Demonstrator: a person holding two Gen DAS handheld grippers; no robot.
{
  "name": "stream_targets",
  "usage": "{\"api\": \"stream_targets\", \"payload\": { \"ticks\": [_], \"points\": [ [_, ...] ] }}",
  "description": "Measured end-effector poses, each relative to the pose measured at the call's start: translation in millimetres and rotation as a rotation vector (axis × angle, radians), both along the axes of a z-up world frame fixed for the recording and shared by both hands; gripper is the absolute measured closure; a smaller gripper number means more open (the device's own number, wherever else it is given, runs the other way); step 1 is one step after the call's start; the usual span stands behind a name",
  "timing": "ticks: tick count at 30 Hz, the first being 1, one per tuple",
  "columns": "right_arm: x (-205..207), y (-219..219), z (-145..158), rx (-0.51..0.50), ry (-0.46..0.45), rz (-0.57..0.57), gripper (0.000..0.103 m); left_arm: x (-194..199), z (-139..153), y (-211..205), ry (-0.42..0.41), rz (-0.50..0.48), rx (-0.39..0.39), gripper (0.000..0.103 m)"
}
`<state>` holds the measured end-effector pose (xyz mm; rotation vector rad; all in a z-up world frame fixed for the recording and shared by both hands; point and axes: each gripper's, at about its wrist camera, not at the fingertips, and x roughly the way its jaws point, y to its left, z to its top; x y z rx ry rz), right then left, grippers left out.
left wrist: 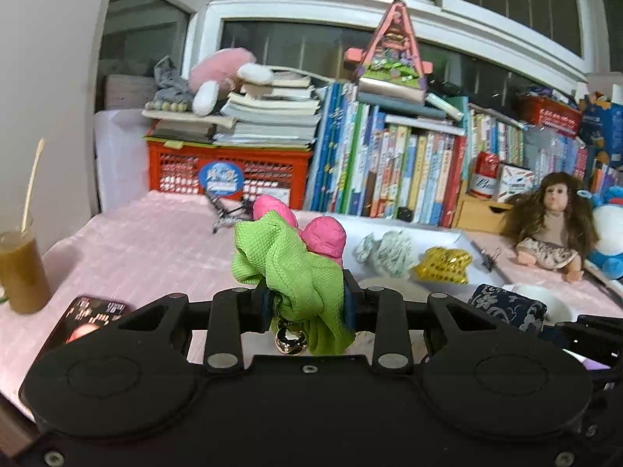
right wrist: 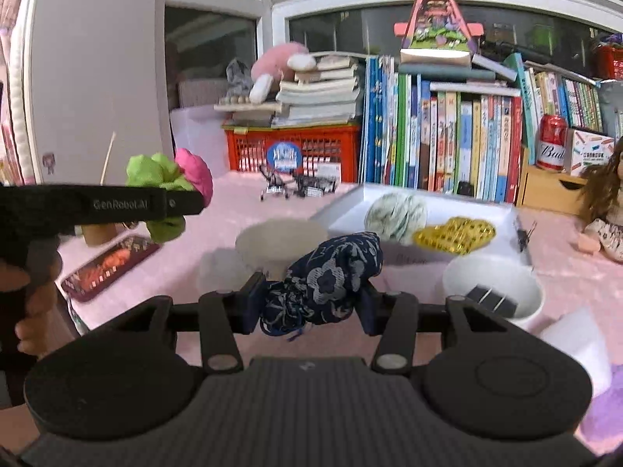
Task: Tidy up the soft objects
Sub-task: 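Carry green scrunchie with left tool while right tool carries blue pouch over tray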
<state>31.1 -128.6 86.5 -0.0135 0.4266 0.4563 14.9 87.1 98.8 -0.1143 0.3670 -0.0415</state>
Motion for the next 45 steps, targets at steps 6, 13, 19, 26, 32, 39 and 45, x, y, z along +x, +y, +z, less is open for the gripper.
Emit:
{"api": "stream_targets", "payload": {
  "ticks": [6, 13, 19, 26, 32, 39, 45],
  "points": [
    [10, -21, 32, 0.034, -0.036, -0.022, 0.05, 23, 29, -1, 0.002, -0.097, -0.044, 0.072],
    [41, -44, 64, 0.008, -0.063, -0.068, 0.05, 62, 63, -18, 0.016, -0.187, -0.042, 0.072],
    [84, -76, 75, 0.013, 0.01, -0.116, 0.05, 115, 71, -29, 0.115, -0.224, -0.045, 0.072],
    [131, -115, 66, 0.021, 0.116, -0.157, 0.05, 183, 49, -40, 0.29, -0.245, -0.079, 0.072],
    [171, -129, 44, -0.053, 0.214, -0.17, 0.05, 233, 16, -51, 0.421, -0.256, -0.053, 0.072],
    [205, -121, 14, -0.152, 0.313, -0.131, 0.05, 276, -15, -63, 0.553, -0.263, -0.02, 0.072],
    [223, -110, -4, -0.18, 0.353, -0.083, 0.05, 297, -23, -64, 0.582, -0.259, -0.036, 0.071]
  ]
}}
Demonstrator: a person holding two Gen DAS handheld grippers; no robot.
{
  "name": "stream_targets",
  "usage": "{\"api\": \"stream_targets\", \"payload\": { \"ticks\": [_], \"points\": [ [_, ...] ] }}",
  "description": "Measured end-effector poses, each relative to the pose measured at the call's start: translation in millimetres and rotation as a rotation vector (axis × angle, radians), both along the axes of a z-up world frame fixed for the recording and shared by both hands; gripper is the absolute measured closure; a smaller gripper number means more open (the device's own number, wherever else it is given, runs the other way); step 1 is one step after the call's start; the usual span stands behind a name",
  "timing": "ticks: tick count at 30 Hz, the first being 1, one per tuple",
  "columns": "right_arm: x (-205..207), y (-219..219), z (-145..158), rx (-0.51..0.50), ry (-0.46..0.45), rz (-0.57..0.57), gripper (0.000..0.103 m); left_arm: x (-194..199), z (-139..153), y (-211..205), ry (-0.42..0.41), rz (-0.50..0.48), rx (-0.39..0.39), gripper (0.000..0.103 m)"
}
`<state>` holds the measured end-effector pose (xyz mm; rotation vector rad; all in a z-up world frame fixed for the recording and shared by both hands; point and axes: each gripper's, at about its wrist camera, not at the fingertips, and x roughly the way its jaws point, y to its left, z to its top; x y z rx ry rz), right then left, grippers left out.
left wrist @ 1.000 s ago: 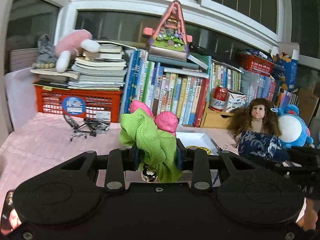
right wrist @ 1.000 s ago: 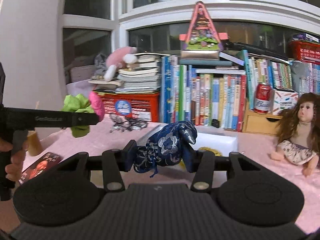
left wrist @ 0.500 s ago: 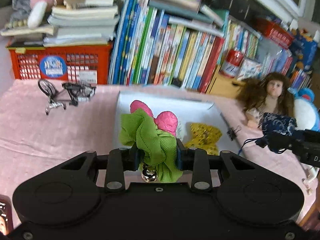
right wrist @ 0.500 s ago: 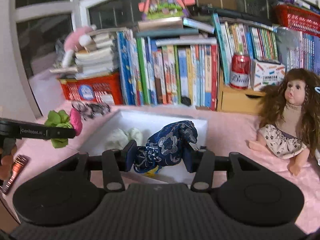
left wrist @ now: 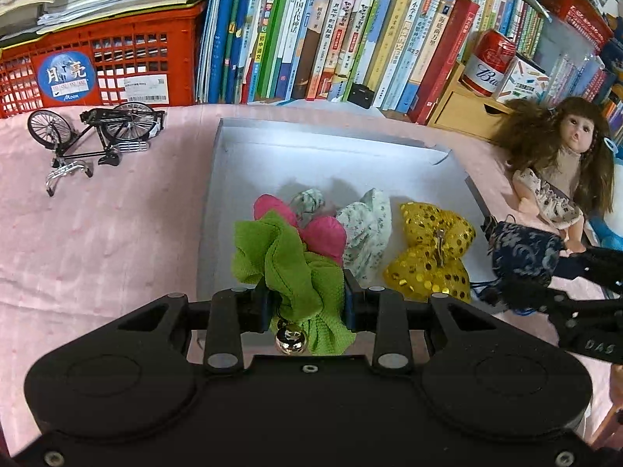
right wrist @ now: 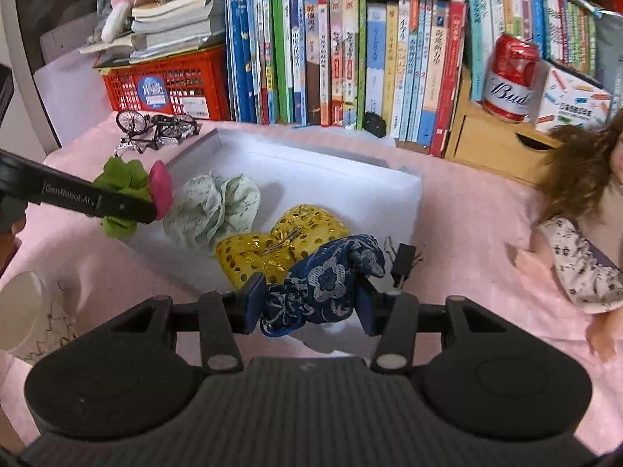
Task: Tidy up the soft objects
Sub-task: 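Carry green scrunchie with left tool while right tool carries blue pouch over tray, then lower scrunchie into tray, open left tool while right tool releases blue pouch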
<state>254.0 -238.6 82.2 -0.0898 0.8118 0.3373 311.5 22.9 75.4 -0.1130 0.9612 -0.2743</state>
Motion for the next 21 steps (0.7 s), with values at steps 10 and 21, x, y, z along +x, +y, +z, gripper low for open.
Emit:
{"api": "stream_targets", "payload": {
  "ticks": [10, 21],
  "points": [
    [25, -1, -14, 0.06, 0.024, 0.001, 0.05, 26, -10, -5, 0.037, 0.02, 0.006, 0.071],
    [43, 2, -24, 0.077, 0.038, -0.003, 0.049, 41, -25, -7, 0.067, 0.037, -0.005, 0.069]
  ]
}}
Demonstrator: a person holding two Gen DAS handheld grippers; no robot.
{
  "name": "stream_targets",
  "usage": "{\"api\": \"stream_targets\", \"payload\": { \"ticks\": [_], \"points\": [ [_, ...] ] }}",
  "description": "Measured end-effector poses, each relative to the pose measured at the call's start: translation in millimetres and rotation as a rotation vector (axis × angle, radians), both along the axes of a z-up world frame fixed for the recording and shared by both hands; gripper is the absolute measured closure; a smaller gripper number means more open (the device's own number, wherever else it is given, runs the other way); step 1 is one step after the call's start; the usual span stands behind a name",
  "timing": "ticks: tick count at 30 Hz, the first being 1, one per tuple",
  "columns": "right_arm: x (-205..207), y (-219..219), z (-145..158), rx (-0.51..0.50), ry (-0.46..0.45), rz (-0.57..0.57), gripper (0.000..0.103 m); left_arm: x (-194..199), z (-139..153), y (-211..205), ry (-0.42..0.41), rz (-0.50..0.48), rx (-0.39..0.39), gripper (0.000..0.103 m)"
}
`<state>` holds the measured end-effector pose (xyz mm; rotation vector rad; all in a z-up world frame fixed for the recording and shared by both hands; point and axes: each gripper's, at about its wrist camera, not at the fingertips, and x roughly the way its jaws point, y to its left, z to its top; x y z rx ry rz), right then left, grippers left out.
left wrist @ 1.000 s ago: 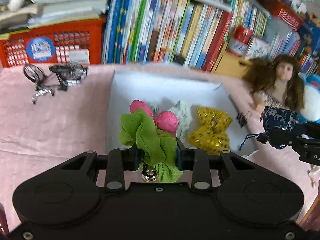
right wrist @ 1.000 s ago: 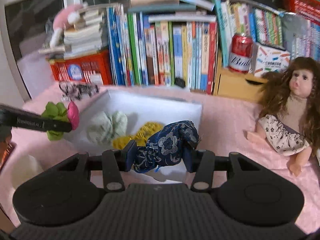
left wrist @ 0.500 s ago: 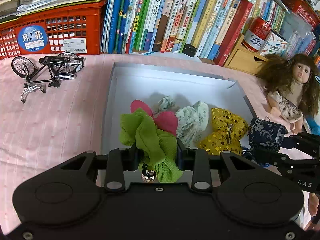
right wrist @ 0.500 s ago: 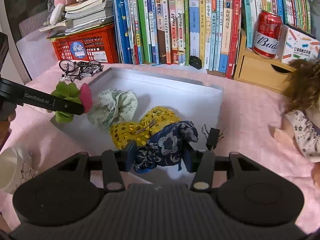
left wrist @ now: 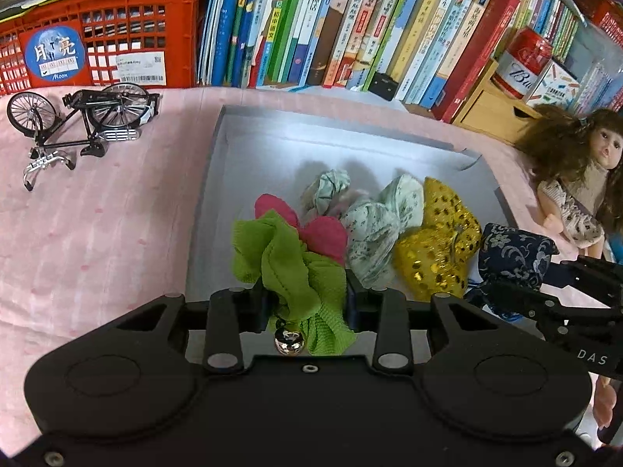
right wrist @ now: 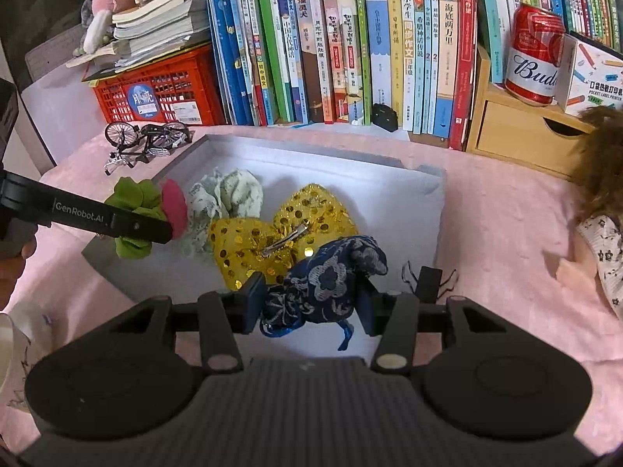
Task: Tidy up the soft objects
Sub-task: 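Lower scrunchie into tray, open left tool while right tool releases blue pouch, then withdraw both open tools up and away from the tray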
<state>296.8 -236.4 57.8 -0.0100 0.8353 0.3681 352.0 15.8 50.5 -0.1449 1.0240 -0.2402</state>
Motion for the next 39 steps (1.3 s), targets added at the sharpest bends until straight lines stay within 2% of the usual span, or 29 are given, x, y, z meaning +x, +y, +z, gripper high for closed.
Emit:
{"api": "stream_targets", "payload": {
  "ticks": [6, 11, 15, 20, 26, 33, 39],
  "points": [
    [1, 1, -10, -0.015, 0.025, 0.021, 0.048, 2, -7, -3, 0.015, -0.009, 0.003, 0.067],
    [2, 0, -12, -0.002, 0.039, 0.021, 0.045, 7, -8, -2, 0.033, 0.005, 0.004, 0.061],
    [1, 1, -11, 0.003, 0.041, 0.034, 0.03, 8, -7, -1, 0.042, 0.007, 0.012, 0.054],
    [-1, -1, -8, 0.011, 0.044, 0.038, 0.02, 6, -1, 4, 0.047, 0.024, 0.004, 0.042],
    [-8, -4, -1, 0.024, 0.033, 0.035, 0.015, -3, 13, 8, 0.018, 0.034, 0.0, 0.032],
    [-21, -8, 13, 0.03, 0.007, 0.04, 0.011, -26, 31, 8, -0.037, 0.02, 0.014, 0.03],
    [-44, -11, 34, 0.041, -0.064, 0.041, 0.006, -51, 50, 10, -0.102, 0.015, 0.019, 0.029]
  ]
}}
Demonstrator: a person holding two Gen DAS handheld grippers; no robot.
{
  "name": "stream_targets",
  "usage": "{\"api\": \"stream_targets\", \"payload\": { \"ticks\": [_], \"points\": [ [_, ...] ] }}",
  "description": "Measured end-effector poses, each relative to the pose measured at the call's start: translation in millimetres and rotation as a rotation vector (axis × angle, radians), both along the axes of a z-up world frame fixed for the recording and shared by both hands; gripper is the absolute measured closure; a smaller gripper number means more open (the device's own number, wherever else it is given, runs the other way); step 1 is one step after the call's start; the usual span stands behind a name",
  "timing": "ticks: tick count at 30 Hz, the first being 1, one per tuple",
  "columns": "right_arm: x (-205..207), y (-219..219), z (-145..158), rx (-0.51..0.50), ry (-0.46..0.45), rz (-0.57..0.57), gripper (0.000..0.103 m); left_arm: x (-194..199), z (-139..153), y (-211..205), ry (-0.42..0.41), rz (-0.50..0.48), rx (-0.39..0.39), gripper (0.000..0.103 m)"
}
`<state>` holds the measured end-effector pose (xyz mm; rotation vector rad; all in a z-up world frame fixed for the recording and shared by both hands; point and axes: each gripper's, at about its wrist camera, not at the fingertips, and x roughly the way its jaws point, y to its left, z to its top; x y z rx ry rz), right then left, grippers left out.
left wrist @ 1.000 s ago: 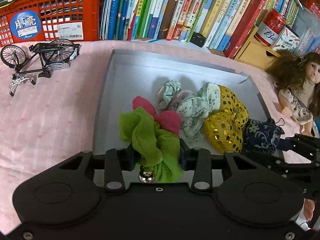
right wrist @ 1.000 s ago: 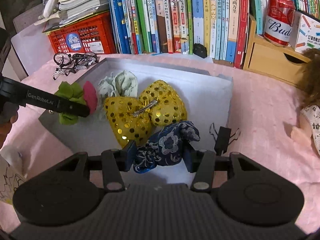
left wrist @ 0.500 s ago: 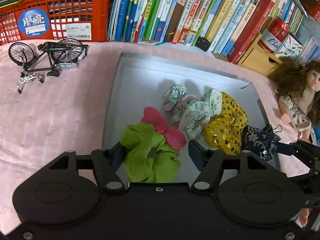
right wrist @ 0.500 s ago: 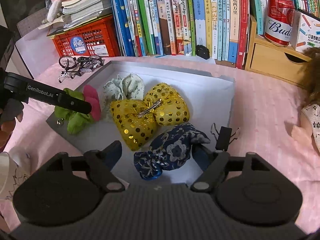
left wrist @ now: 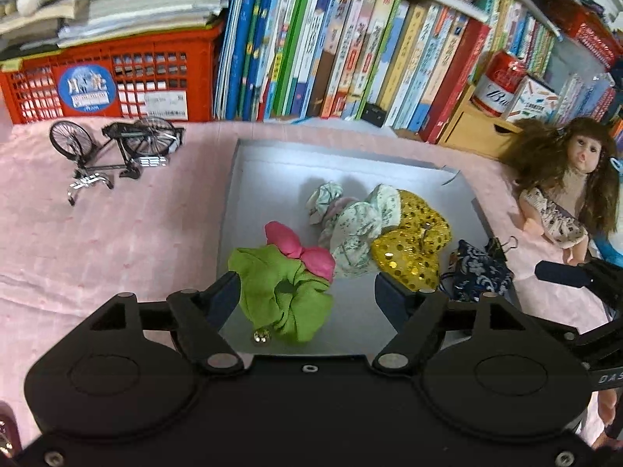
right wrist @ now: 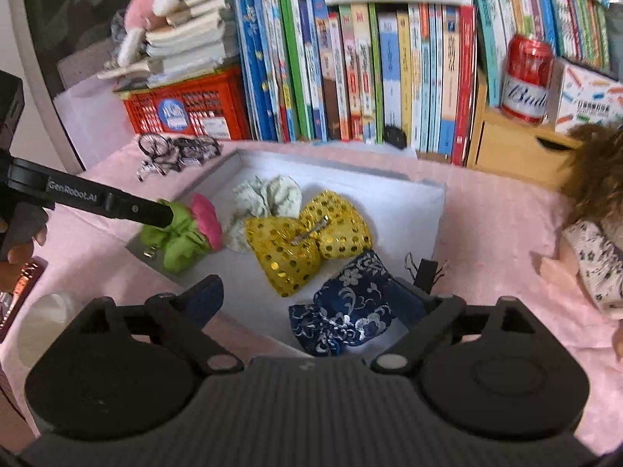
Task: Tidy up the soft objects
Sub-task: 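Withdraw both open tools up and away from the tray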
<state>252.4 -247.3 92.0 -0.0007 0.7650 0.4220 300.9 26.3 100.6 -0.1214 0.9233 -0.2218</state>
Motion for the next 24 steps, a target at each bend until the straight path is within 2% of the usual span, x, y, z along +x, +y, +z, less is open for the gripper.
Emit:
{"api": "stream_targets", "payload": {
  "ticks": [8, 12, 19, 24],
  "points": [
    [-48, -3, 32, -0.003, -0.148, -0.007, 0.002, -48, 24, -1, -0.105, -0.028, 0.038, 0.024],
    [-75, -6, 41, -0.009, -0.222, -0.008, 0.0, -75, 31, -1, -0.137, -0.053, 0.027, 0.023],
    [-117, -16, 46, 0.004, -0.315, -0.032, 0.0, -122, 38, 3, -0.211, -0.079, 0.03, 0.02],
    [-141, -22, 44, 0.005, -0.355, -0.053, 0.0, -149, 38, 13, -0.233, -0.086, -0.004, 0.019]
  ]
}}
